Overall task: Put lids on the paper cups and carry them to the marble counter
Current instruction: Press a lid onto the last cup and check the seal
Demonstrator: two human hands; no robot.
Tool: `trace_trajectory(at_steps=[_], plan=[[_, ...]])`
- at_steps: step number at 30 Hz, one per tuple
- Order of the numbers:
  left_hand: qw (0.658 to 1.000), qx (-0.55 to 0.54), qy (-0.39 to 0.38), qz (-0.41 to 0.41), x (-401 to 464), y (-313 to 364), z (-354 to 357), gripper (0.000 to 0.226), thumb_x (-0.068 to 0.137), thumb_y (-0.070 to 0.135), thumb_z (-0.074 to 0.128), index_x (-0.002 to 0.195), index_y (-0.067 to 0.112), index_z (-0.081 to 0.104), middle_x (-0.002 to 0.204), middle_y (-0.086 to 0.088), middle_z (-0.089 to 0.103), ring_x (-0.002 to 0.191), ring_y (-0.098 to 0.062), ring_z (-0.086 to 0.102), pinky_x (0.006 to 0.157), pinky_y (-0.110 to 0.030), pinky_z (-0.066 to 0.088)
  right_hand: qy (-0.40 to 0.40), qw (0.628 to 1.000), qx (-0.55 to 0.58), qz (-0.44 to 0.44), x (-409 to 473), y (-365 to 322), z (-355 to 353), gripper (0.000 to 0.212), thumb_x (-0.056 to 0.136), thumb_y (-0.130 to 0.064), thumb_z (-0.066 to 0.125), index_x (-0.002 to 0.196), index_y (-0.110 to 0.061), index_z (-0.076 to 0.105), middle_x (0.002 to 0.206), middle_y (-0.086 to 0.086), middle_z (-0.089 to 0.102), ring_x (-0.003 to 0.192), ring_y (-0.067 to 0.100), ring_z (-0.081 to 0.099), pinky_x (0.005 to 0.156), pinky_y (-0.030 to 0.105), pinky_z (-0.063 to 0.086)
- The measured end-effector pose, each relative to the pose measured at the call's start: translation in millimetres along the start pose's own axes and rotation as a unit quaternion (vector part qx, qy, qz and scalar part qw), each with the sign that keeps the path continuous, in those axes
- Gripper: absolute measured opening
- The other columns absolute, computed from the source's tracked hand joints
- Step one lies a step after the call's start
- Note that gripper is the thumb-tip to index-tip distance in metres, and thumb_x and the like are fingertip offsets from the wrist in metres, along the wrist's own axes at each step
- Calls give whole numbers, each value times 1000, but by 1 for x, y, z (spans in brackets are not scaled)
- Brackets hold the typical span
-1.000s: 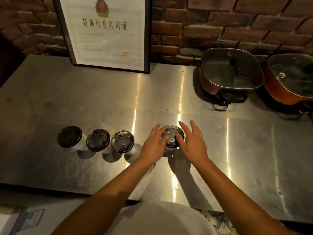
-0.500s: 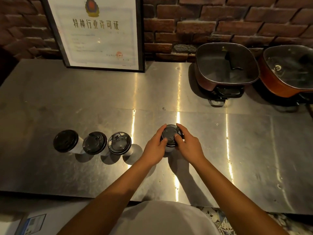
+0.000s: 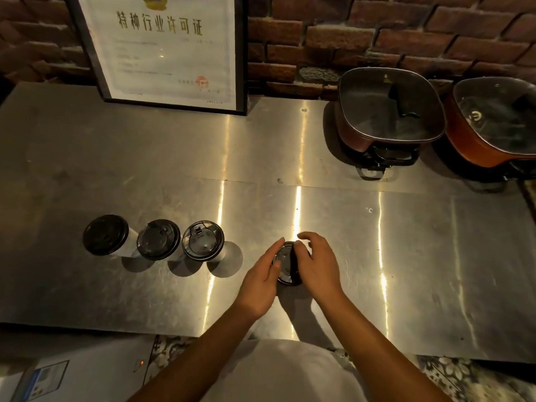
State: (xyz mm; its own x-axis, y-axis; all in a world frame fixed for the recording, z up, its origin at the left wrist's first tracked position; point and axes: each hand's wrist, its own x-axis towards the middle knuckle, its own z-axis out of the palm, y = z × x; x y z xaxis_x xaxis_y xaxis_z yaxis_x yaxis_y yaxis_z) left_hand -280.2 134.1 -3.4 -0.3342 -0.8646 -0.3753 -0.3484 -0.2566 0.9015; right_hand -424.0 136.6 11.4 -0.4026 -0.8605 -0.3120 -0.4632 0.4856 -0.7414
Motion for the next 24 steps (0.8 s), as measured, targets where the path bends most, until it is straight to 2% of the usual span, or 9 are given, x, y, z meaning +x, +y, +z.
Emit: trace_trajectory(at_steps=[2, 4, 6, 9, 12, 15, 18, 20, 24], plan=[[1000, -6, 1, 0, 2, 2, 2, 44, 110, 25, 40, 148, 47, 38, 153, 16, 47, 140, -3, 45, 120, -31, 36, -7, 1000, 5, 19, 4, -9, 10, 23, 106, -30, 46, 117, -24, 65, 119, -4, 68, 101, 14, 63, 79, 25, 46], [999, -40, 4, -3, 5, 2, -1, 43, 109, 25, 42, 145, 49, 41, 150, 17, 51, 138, -3, 47, 118, -30, 38, -17, 999, -13, 29, 7, -15, 19, 23, 106, -31, 42, 108, -24, 63, 108, -1, 71, 91, 16, 65, 76, 30, 50], [998, -62, -2, -16, 9, 3, -5, 41, 109, 25, 43, 140, 53, 44, 148, 17, 52, 138, -2, 48, 116, -26, 38, 1, 998, -49, 30, 8, -16, 22, 26, 105, -33, 39, 103, -23, 63, 102, 0, 70, 87, 17, 65, 78, 36, 53], [997, -67, -5, -22, 12, 5, -8, 36, 110, 30, 40, 140, 49, 46, 147, 19, 52, 137, -1, 46, 114, -20, 34, 14, 993, -115, 17, 13, -18, 20, 32, 105, -35, 36, 100, -20, 64, 97, 1, 70, 83, 18, 63, 75, 35, 49], [999, -42, -3, -12, 12, 4, -7, 38, 110, 30, 37, 146, 40, 46, 147, 18, 51, 137, -2, 47, 111, -16, 34, -35, 983, -181, 25, 22, -25, 13, 33, 106, -33, 33, 101, -17, 62, 94, 3, 68, 82, 22, 61, 71, 33, 43], [1000, -28, -8, -6, 10, 2, -7, 42, 111, 29, 35, 151, 35, 43, 151, 11, 51, 137, -5, 47, 115, -21, 35, -65, 973, -217, 30, 29, -29, 10, 34, 106, -30, 31, 100, -15, 61, 93, 5, 67, 85, 25, 63, 74, 34, 48], [999, -31, -11, -5, 10, 2, -9, 42, 110, 25, 36, 151, 32, 44, 150, 10, 53, 135, -3, 49, 108, -12, 34, 31, 973, -230, -2, 20, -23, 28, 33, 106, -25, 34, 95, -11, 61, 88, 5, 67, 80, 26, 65, 71, 38, 54], [1000, -30, -9, -2, 12, 3, -9, 42, 110, 23, 37, 151, 31, 46, 148, 10, 54, 133, -2, 50, 108, -12, 36, 96, 970, -222, -28, 14, -19, 37, 33, 106, -24, 36, 91, -10, 62, 85, 6, 66, 76, 25, 64, 67, 38, 53], [1000, -24, -8, -11, 11, -2, -8, 42, 110, 28, 36, 150, 35, 45, 148, 11, 55, 135, -3, 50, 116, -26, 38, 78, 975, -205, -32, 19, -12, 38, 32, 106, -23, 38, 88, -11, 61, 84, 6, 66, 74, 24, 63, 66, 36, 50]])
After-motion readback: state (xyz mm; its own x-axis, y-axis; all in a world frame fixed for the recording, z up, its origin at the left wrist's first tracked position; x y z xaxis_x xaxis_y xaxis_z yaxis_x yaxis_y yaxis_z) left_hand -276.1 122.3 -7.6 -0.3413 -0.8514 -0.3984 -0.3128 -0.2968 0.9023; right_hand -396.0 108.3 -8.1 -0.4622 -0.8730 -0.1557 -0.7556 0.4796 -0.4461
